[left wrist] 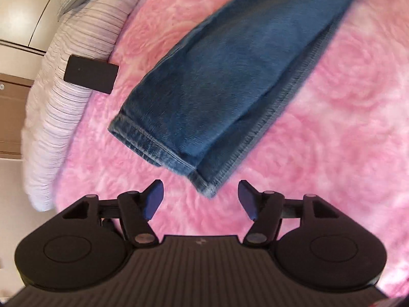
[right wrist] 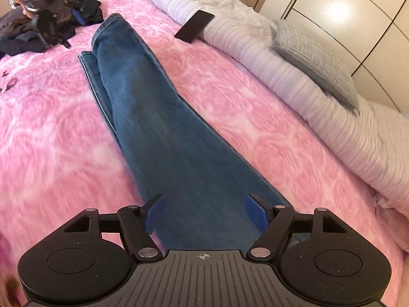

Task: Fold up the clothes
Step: 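Open both tools, then grasp the stacked leg hems with the left tool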

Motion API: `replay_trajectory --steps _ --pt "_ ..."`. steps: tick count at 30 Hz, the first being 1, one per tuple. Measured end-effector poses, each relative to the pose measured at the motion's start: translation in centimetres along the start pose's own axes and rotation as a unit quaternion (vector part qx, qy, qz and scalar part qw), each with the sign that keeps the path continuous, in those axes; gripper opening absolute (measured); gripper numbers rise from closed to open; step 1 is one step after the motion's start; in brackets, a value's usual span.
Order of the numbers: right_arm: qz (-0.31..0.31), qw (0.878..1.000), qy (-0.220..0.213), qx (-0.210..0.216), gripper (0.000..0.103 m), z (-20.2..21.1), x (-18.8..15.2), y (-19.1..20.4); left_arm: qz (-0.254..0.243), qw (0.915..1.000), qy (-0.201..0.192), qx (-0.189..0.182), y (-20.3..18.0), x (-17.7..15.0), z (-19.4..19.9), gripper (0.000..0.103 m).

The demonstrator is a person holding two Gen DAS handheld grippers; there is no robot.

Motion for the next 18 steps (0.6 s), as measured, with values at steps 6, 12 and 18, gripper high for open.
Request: replay_trajectory --steps 6,12,18 --pt "-0.04 0.998 0.056 -0.008 0.073 -4.3 3.7 7.1 0.057 0.9917 -0.092 -0.069 3.2 -1.6 -3.5 0.06" --pt "-0.025 0.997 0.07 0.012 0.073 -7.9 8.2 13.0 0.081 0.9635 -0.191 -0.169 5.1 -0.9 -5.4 0.047" --pt "-0.014 0.998 0.064 0.011 0.073 -9.5 12.2 14.3 0.11 0.9353 -0.159 -0.296 6.9 -1.3 -4.1 0.008"
Point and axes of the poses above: each gripper's, at about its wrist camera, not at the fingertips, and z roughly against the way its jaws point, y to its left, x to its top, the point moved 9 cm from there along -z, roughly the way its jaws point, and after that the axes turned 1 degree about -y, right-handed, at the moved point
